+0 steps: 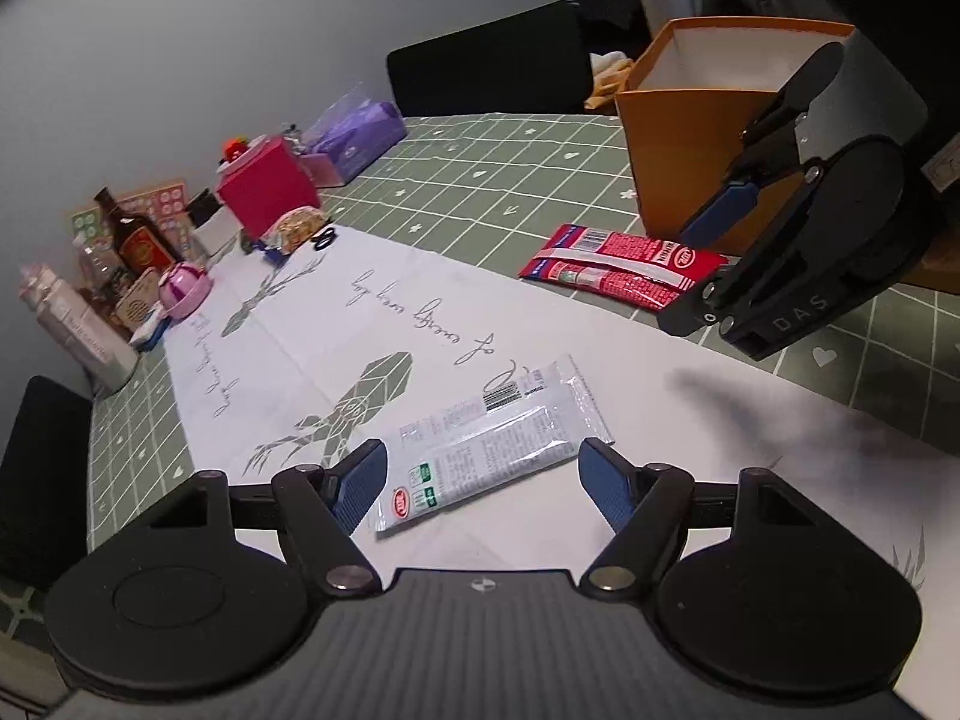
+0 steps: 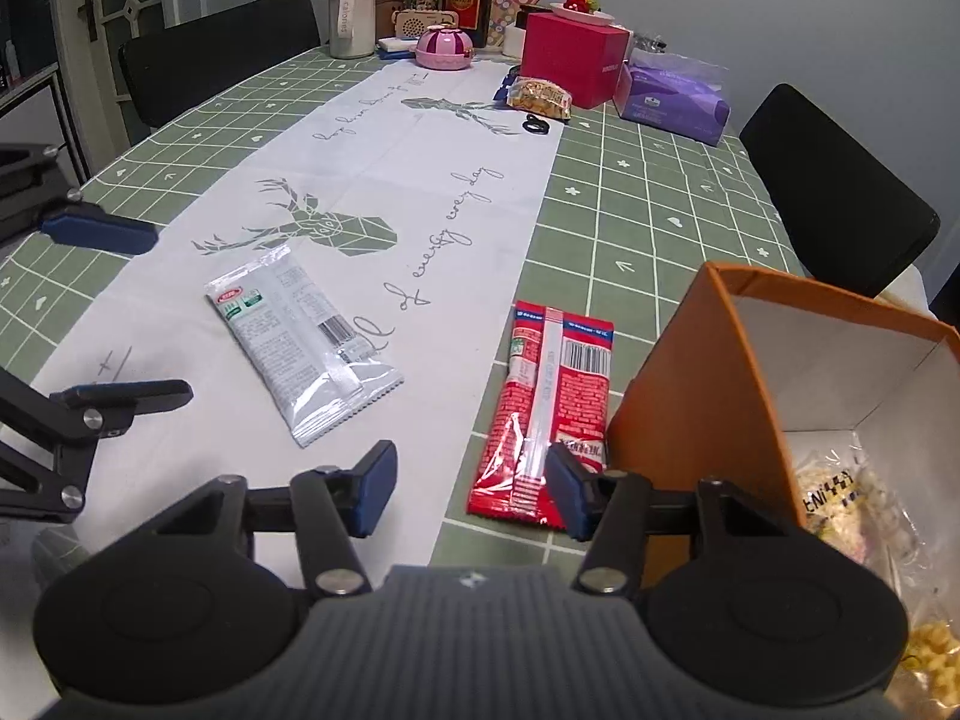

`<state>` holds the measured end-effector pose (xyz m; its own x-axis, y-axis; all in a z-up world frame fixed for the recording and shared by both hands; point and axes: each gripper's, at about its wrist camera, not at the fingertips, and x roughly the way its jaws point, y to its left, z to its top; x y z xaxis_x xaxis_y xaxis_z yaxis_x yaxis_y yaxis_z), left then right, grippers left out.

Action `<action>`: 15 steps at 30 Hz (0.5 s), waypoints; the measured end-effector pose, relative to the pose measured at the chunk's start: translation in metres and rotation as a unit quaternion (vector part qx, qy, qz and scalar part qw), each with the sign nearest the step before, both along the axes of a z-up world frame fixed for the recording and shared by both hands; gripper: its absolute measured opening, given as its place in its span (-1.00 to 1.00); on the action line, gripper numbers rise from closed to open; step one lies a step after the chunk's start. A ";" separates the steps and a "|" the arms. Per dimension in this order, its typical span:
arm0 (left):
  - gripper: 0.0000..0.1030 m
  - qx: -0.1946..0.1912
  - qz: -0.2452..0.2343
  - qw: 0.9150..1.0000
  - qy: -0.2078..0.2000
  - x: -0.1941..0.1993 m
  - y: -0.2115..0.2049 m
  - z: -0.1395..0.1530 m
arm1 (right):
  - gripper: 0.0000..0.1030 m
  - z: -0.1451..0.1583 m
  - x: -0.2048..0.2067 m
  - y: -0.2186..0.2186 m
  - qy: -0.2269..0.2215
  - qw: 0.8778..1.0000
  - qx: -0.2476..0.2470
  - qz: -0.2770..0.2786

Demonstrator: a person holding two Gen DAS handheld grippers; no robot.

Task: Organize snacks
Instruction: 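Grasp the white bar packet with the left tool while the right tool grasps the red candy pack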

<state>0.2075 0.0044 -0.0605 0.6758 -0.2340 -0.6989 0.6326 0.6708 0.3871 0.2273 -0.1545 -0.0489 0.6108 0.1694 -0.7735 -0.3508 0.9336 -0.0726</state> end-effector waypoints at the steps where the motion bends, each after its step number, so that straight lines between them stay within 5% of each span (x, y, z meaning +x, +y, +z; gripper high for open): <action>1: 0.67 0.002 -0.020 1.000 0.005 0.004 -0.001 -0.002 | -0.02 -0.002 0.000 0.001 -0.008 1.000 -0.005 -0.002; 5: 0.67 0.040 -0.097 0.994 0.040 0.025 -0.008 -0.007 | 0.00 -0.009 0.000 0.002 -0.022 1.000 0.000 -0.017; 15: 0.67 0.122 -0.181 0.968 0.127 0.092 -0.012 -0.035 | 0.23 -0.031 -0.004 -0.006 -0.029 0.997 0.052 -0.046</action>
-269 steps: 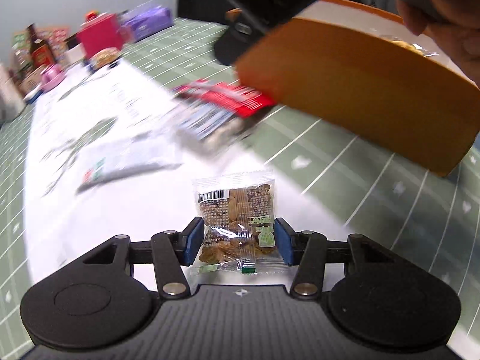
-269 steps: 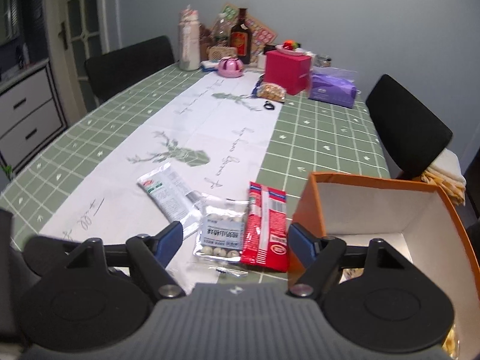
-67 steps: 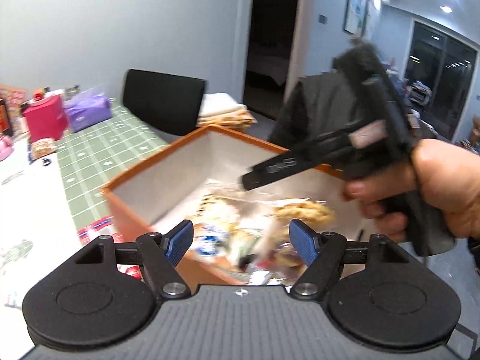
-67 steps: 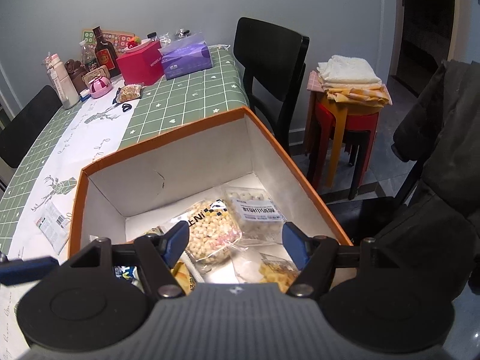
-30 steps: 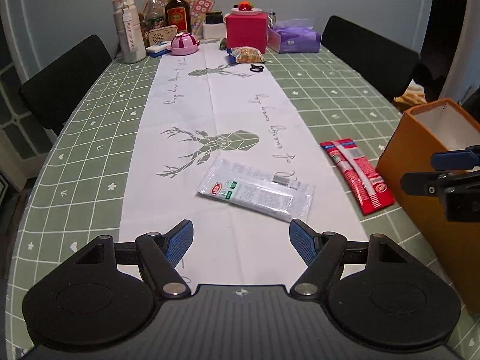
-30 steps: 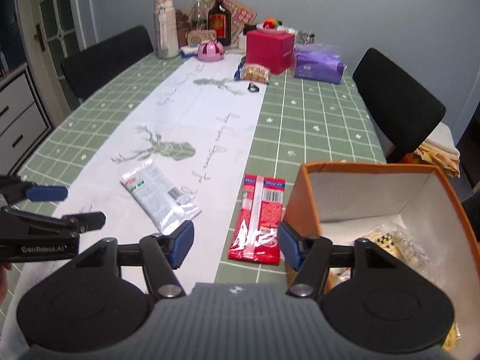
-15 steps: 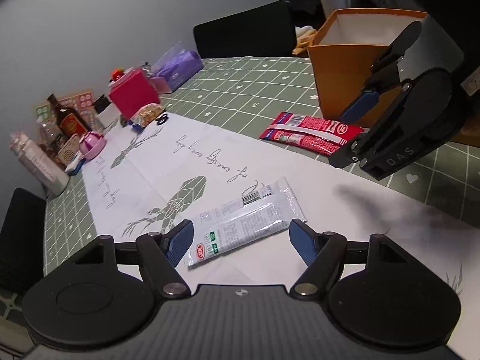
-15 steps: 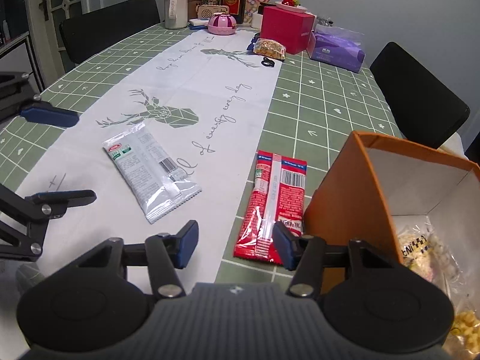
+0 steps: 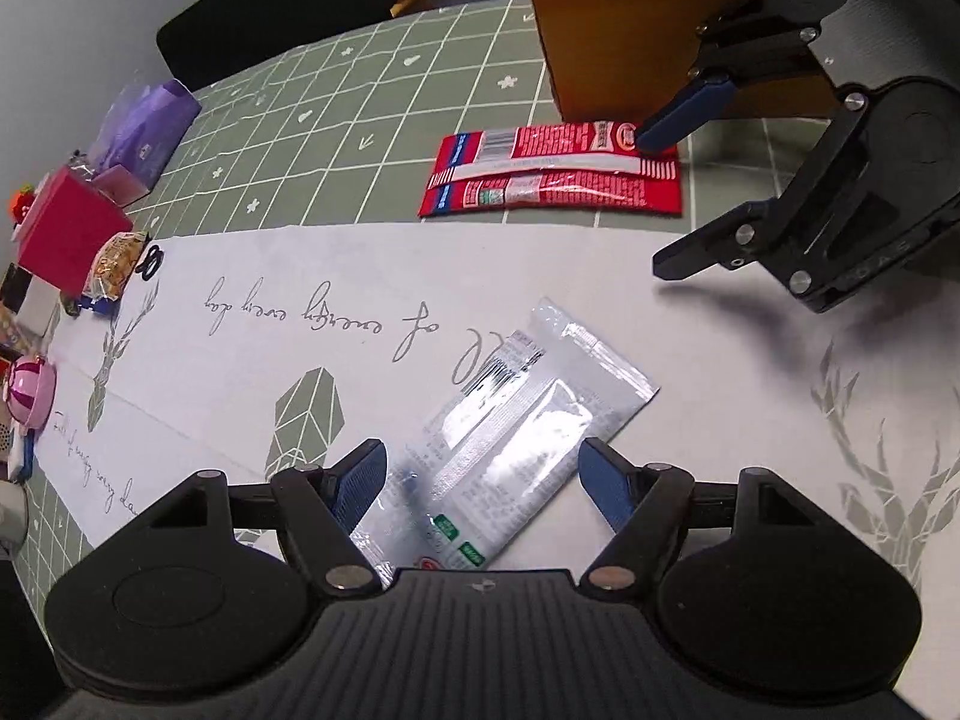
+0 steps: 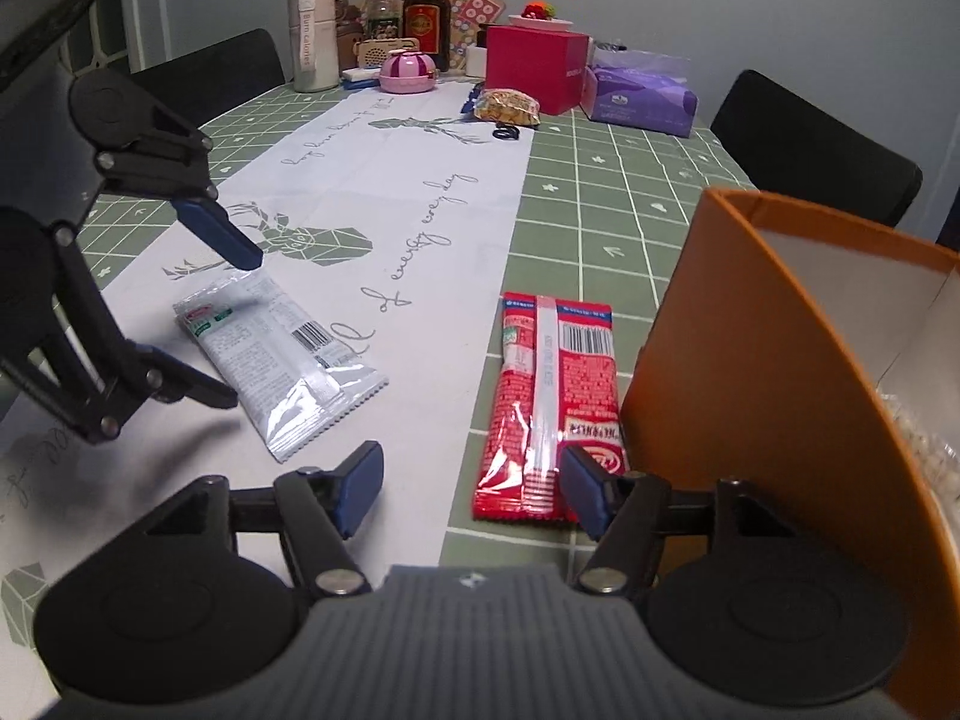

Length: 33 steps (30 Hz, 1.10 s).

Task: Organize snacks
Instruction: 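Grasp the white bar packet with the left tool while the right tool grasps the red candy pack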

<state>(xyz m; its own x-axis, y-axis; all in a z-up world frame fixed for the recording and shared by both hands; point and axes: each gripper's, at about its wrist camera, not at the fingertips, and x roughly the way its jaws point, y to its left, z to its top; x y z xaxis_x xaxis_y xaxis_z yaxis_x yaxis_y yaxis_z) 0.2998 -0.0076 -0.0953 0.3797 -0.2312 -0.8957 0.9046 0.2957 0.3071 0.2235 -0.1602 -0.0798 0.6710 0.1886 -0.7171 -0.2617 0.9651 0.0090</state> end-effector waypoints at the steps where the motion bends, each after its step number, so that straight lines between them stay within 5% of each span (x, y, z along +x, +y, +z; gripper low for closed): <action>1: 0.67 0.001 0.002 1.000 0.016 0.006 0.001 -0.001 | 0.23 -0.002 0.000 0.000 -0.006 1.000 0.003 -0.004; 6: 0.98 -0.019 0.025 0.997 0.073 0.035 0.012 -0.006 | 0.25 -0.014 -0.006 0.004 -0.033 0.999 0.007 -0.029; 11: 1.00 -0.043 0.091 0.984 0.144 0.051 0.025 -0.015 | 0.33 -0.019 -0.003 0.008 -0.047 0.999 0.007 -0.024; 16: 1.00 -0.038 0.088 0.985 0.140 0.032 0.027 -0.014 | 0.37 -0.017 0.008 0.007 -0.028 0.999 0.016 0.006; 19: 0.96 -0.049 0.104 0.985 0.127 0.016 0.027 -0.008 | 0.05 -0.012 0.011 0.005 -0.019 0.999 0.023 0.024; 21: 0.47 -0.064 0.132 0.982 0.118 0.011 0.027 -0.004 | -0.07 -0.007 0.012 0.003 -0.019 0.999 0.039 0.025; 22: 0.39 -0.071 0.153 0.979 0.114 0.010 0.028 -0.002 | -0.07 -0.004 0.012 0.002 -0.021 0.999 0.043 0.021; 25: 0.42 -0.078 0.200 0.972 0.096 0.008 0.029 -0.001 | 0.03 0.006 0.015 0.003 -0.033 0.999 0.042 0.008; 29: 0.80 -0.084 0.191 0.977 0.046 -0.005 0.021 0.005 | 0.15 0.022 0.028 0.008 -0.040 0.999 0.033 -0.009; 33: 0.80 -0.101 0.215 0.971 0.012 -0.001 0.009 0.001 | 0.29 0.043 0.066 0.028 0.006 1.000 -0.020 -0.020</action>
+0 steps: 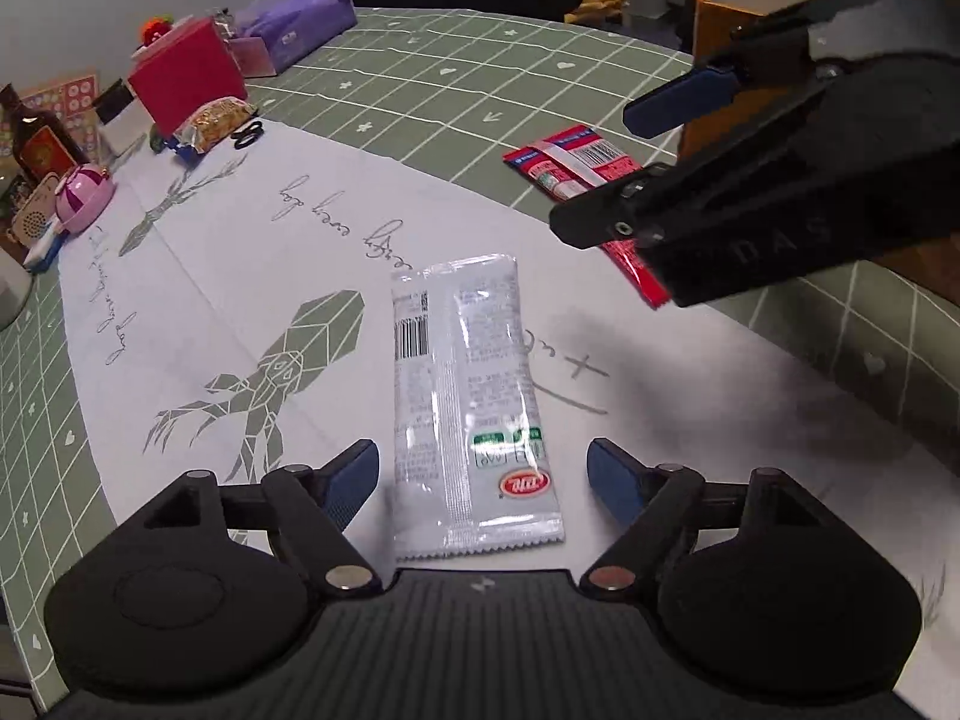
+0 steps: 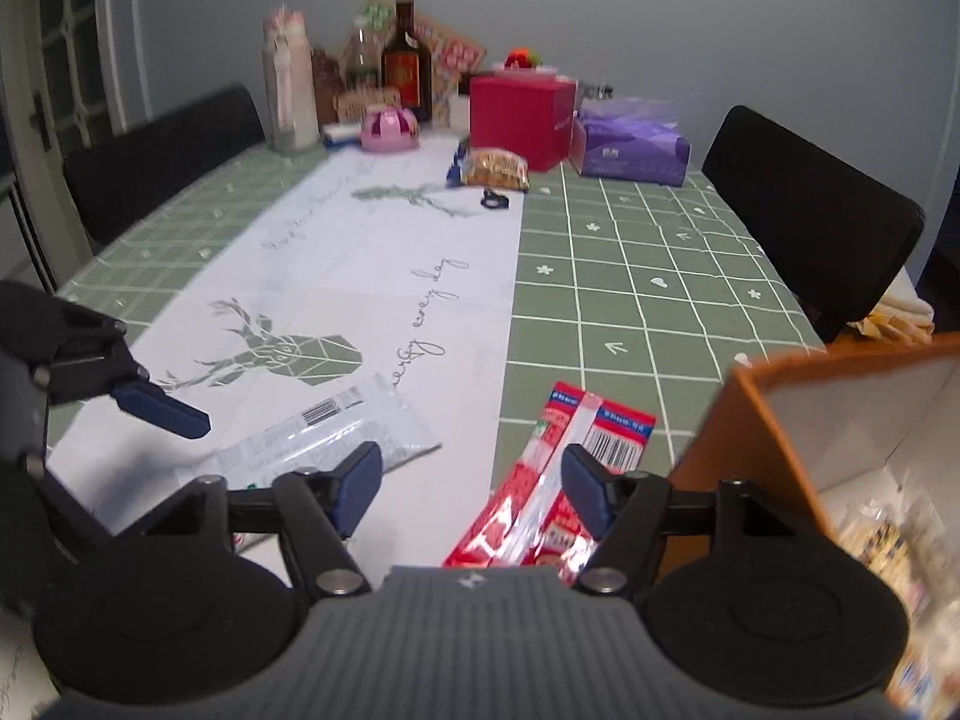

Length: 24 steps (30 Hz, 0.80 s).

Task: Organize snacks
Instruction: 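Grasp the white bar packet with the left tool while the right tool grasps the red candy pack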

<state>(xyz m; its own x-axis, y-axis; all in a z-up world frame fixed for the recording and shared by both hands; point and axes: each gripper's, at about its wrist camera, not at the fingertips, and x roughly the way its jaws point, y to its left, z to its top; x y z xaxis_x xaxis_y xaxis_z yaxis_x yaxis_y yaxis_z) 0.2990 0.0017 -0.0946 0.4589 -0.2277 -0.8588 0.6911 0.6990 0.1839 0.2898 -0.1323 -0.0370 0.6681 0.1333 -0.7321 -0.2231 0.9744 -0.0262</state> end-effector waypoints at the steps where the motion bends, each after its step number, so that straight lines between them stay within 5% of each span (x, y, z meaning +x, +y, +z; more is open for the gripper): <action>1: 0.80 -0.006 0.012 1.000 -0.004 0.003 -0.001 0.000 | 0.29 0.003 0.013 0.006 0.027 0.999 -0.017 0.000; 5: 0.68 -0.057 0.067 0.996 0.030 0.017 0.005 -0.005 | 0.37 0.002 0.066 0.020 0.146 0.988 -0.043 -0.028; 9: 0.60 -0.083 0.080 0.993 0.030 0.016 0.014 -0.007 | 0.75 -0.002 0.101 0.035 0.175 0.975 -0.123 -0.058; 12: 0.30 -0.101 0.096 0.990 0.027 0.015 0.022 -0.006 | 0.73 -0.009 0.122 0.032 0.212 0.966 -0.140 -0.055; 19: 0.28 -0.098 0.103 0.989 0.025 0.006 0.026 -0.004 | 0.62 -0.043 0.152 0.029 0.320 0.928 -0.189 -0.006; 21: 0.28 -0.099 0.103 0.989 0.023 0.004 0.027 -0.004 | 0.72 -0.046 0.158 0.022 0.336 0.926 -0.171 -0.011; 24: 0.28 -0.100 0.104 0.989 0.023 0.002 0.030 -0.005 | 0.50 -0.046 0.160 0.015 0.357 0.925 -0.132 -0.003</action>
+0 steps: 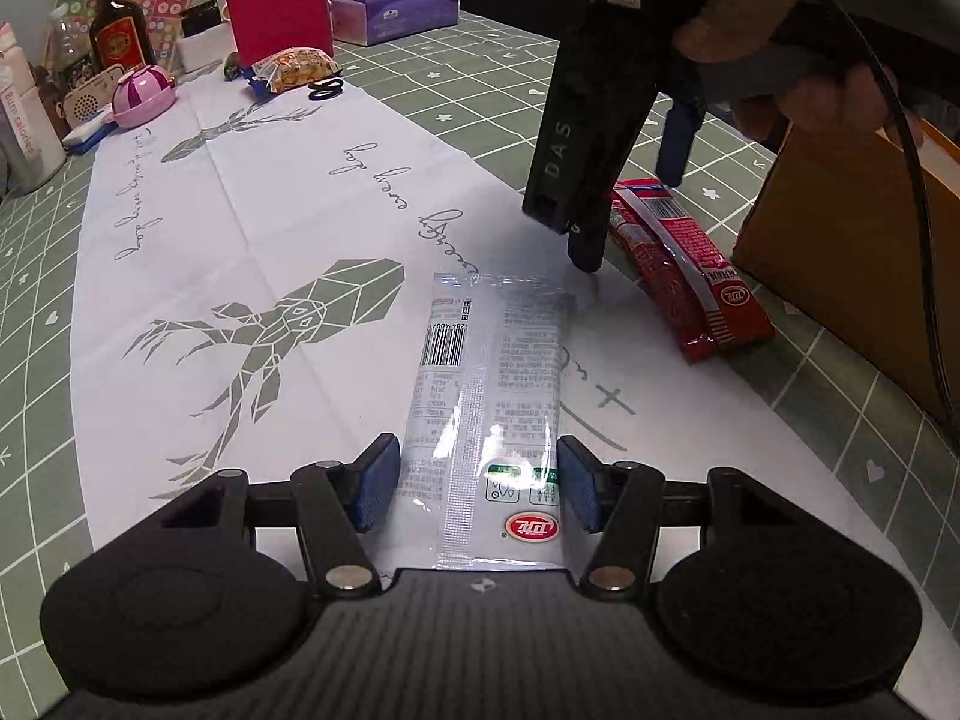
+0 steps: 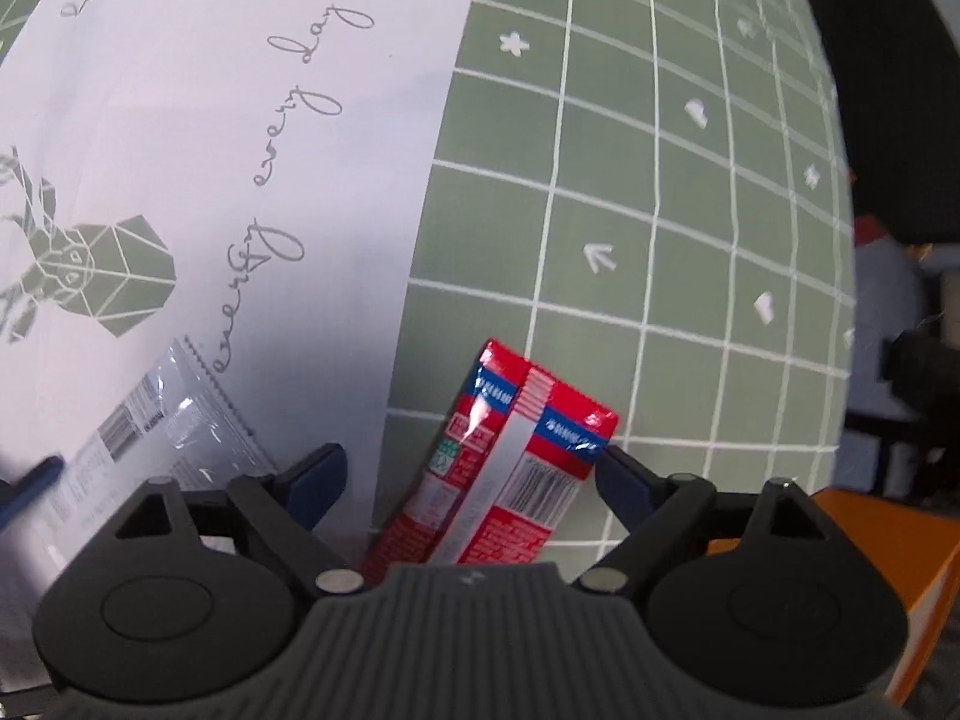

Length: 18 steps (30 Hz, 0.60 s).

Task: Organize snacks
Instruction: 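Grasp the white bar packet with the left tool while the right tool grasps the red candy pack, then lift and carry the white bar and red candy pack over the orange box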

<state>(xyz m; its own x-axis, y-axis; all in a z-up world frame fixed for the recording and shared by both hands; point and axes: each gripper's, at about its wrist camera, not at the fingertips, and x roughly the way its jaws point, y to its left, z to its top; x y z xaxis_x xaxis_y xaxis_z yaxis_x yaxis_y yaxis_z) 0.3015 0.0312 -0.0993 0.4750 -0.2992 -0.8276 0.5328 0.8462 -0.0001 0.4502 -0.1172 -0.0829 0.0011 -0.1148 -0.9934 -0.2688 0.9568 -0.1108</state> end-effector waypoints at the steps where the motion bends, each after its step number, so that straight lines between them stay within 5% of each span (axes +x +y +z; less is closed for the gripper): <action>1: 0.28 0.000 0.000 1.000 0.000 -0.001 0.000 0.000 | 0.27 0.001 -0.001 0.000 0.003 1.000 0.015 0.001; 4: 0.28 0.002 -0.001 1.000 0.001 -0.003 0.001 0.000 | -0.41 0.008 -0.007 0.011 -0.022 0.999 -0.001 0.024; 10: 0.27 0.009 0.009 1.000 0.007 -0.017 0.003 0.002 | -0.39 0.011 -0.041 0.037 -0.022 0.997 0.017 0.070; 18: 0.27 0.017 0.009 1.000 0.022 -0.072 0.007 0.003 | -0.39 0.020 -0.135 0.050 -0.030 0.988 0.069 0.133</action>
